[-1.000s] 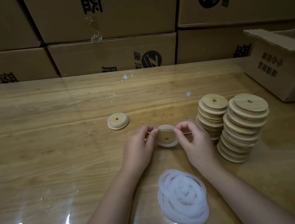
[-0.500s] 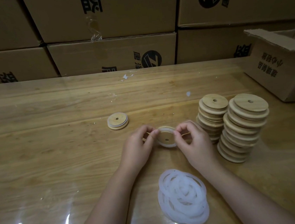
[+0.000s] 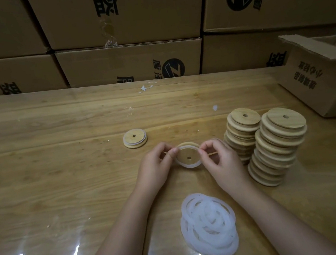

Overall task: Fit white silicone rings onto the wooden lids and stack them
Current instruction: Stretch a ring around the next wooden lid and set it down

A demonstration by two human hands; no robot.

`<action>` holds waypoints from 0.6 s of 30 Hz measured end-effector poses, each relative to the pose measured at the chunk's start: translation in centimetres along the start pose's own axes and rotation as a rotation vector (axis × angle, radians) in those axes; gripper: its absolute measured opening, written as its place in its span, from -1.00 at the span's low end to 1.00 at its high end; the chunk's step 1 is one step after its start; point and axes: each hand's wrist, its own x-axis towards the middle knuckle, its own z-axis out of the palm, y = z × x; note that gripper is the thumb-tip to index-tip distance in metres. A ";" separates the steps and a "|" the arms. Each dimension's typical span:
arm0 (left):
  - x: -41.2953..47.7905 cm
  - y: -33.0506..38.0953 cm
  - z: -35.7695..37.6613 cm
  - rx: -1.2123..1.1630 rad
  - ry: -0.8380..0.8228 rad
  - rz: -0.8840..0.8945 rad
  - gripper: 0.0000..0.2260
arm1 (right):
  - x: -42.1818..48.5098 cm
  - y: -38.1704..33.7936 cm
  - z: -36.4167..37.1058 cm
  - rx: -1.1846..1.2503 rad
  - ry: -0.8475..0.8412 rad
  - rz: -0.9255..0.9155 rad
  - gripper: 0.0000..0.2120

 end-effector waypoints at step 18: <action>-0.2 1.4 -0.1 -0.182 -0.073 0.019 -0.83 | -0.3 -0.1 0.4 0.046 -0.034 -0.054 -0.94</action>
